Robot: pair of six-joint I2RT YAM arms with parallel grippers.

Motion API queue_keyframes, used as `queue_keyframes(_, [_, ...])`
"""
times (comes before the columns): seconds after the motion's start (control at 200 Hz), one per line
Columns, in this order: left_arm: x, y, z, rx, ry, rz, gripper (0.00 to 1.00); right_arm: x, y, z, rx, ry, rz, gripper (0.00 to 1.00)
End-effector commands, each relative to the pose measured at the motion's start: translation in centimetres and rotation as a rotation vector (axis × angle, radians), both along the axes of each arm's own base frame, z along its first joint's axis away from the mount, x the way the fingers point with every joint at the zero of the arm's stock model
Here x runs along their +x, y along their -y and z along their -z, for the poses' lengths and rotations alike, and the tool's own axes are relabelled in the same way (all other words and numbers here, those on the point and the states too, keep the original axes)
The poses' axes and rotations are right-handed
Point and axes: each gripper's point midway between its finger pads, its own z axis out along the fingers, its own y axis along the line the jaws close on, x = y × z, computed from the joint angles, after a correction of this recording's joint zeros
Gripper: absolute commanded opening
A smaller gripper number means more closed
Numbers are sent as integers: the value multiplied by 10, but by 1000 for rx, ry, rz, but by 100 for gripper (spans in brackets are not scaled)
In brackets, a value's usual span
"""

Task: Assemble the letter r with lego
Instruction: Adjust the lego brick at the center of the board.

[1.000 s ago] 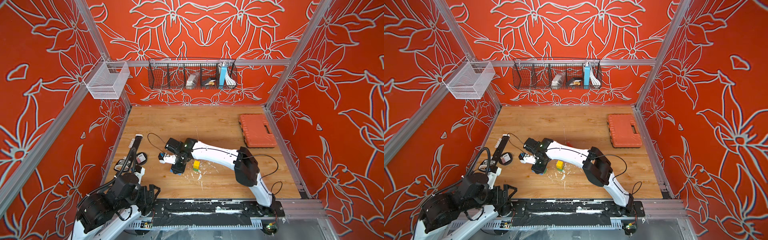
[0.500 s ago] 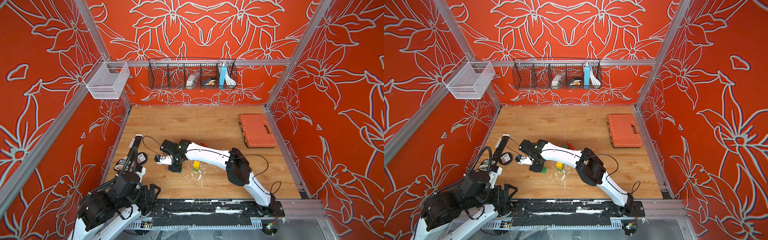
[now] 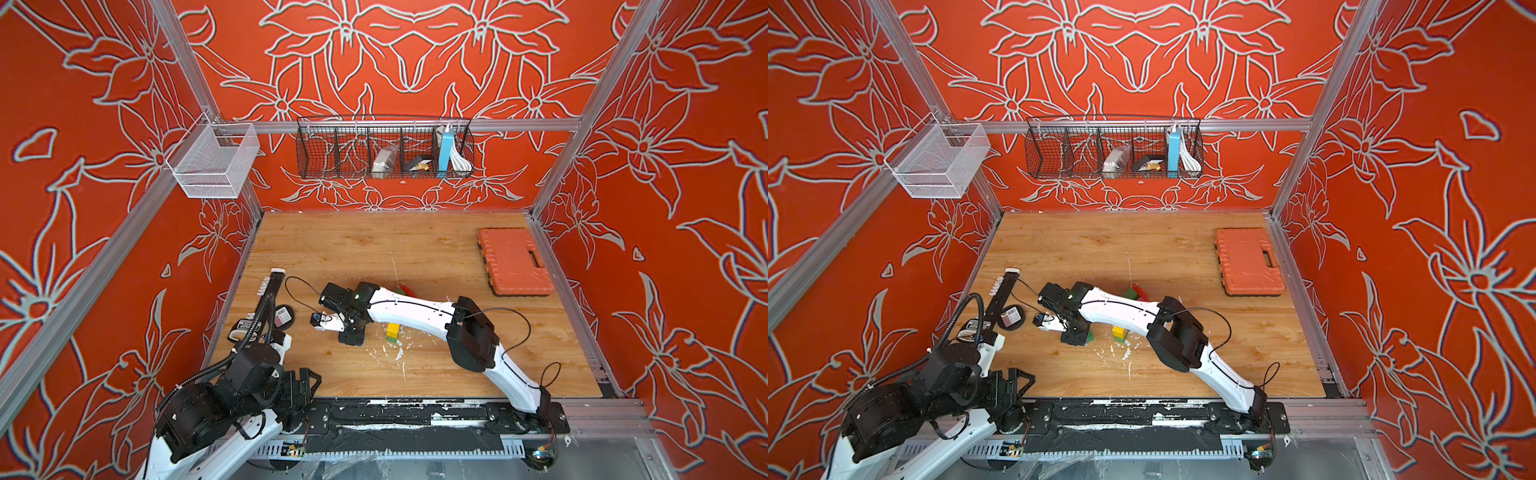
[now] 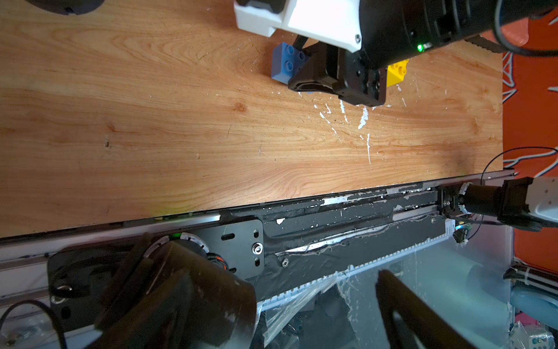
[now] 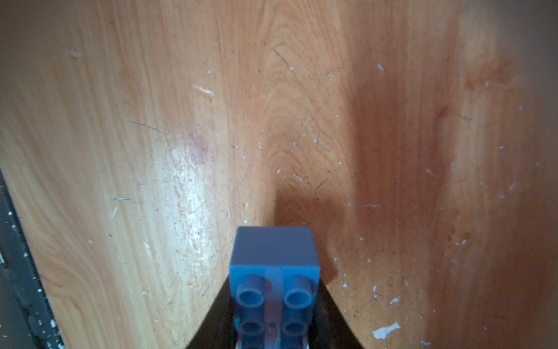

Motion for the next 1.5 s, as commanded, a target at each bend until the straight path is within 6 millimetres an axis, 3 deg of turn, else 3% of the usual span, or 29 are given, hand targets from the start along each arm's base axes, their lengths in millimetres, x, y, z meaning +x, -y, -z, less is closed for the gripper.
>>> queue_keyframes(0.0, [-2,-2,0,12,-3,8,95,2,2,-1,-20,34,-19,0])
queue_keyframes(0.335, [-1,-1,0,14,-2,13,95,26,2,-9,-31,100,66,0])
queue_keyframes(0.625, [2,2,3,16,-5,22,95,57,13,-25,-24,101,384,0])
queue_keyframes(0.721, [4,4,4,20,-13,25,95,62,29,-23,-73,105,502,0])
queue_keyframes(0.936, [4,5,5,23,-17,34,95,59,33,-6,-72,44,634,0])
queue_keyframes(1.096, [4,5,5,19,-13,33,95,56,23,2,-11,-14,697,0])
queue_keyframes(1.496, [4,5,5,16,-7,37,95,63,19,-10,63,-21,811,0])
